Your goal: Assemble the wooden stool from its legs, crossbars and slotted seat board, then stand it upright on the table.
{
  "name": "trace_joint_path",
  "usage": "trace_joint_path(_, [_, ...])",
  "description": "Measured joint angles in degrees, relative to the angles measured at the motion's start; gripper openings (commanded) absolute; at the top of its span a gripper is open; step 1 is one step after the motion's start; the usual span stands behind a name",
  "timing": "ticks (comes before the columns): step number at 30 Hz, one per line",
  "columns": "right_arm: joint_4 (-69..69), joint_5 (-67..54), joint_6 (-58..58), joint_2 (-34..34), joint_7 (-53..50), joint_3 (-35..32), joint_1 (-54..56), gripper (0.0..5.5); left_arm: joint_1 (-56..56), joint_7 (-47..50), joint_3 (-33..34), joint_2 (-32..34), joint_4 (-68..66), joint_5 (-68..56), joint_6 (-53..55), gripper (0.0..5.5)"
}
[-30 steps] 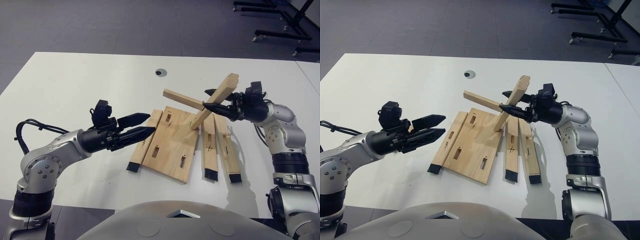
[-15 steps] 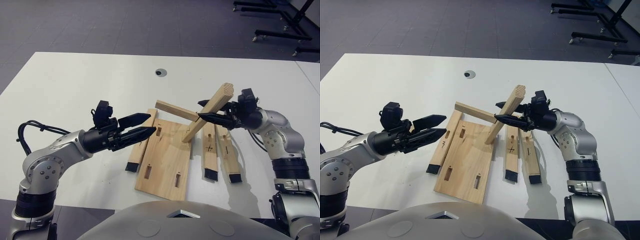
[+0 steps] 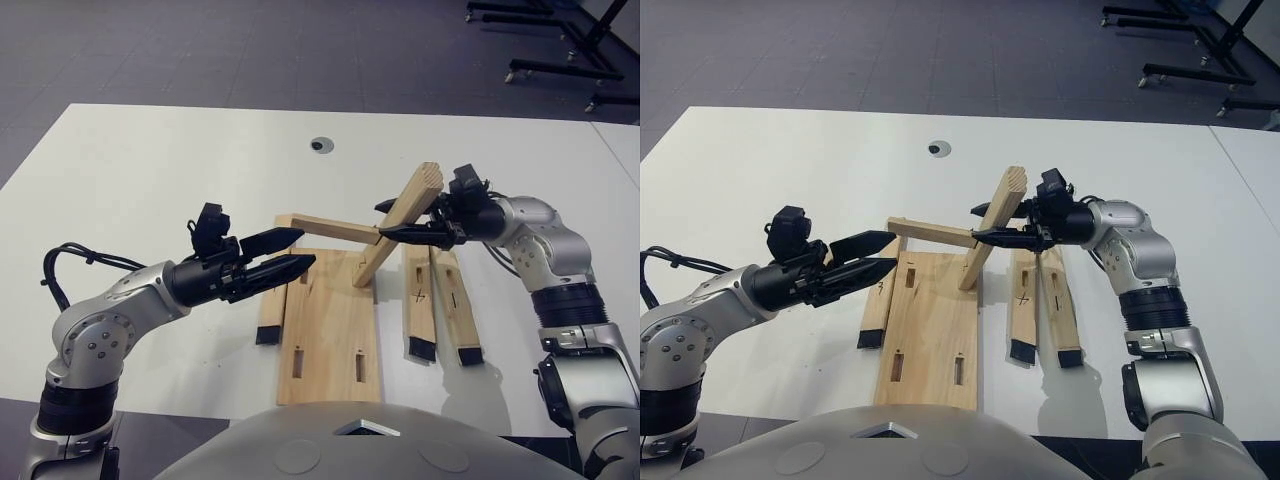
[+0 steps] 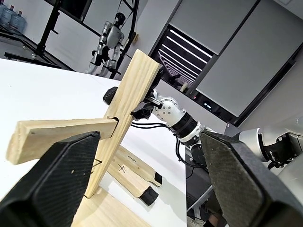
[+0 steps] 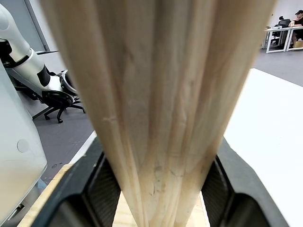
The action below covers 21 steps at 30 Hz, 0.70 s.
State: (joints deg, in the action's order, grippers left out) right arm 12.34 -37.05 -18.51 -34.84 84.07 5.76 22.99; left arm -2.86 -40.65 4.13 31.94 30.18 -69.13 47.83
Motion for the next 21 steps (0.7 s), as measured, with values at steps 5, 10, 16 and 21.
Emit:
trace_joint_path(5, [2.59,1.12,0.02,0.74,-1.17,0.32,2.43,2.07,-0.02,-0.06,-0.08,-0.51,0.0,0.22,-0.52,3.84])
trace_joint_path(10, [-0.33,-0.16,-4.65,1.34,-4.57,-2.44,0.61,2.07,0.02,-1.34,-1.19,-1.13,-0.23,0.79,-0.72,3.84])
trace_joint_path(16, [-5.07,-4.71,-11.77,0.82,-7.88,-7.81,-1.37,2.81,-0.02,-1.68,-1.33,-1.99,-1.23,2.19,-1.49,3.84])
trace_joint_path(21, [-9.64,-9.28,-17.14,-0.02,-8.63,-11.06,-1.04,3.77,-2.6,-0.6,-1.13,-3.64,-0.72,2.24,-2.88,3.84])
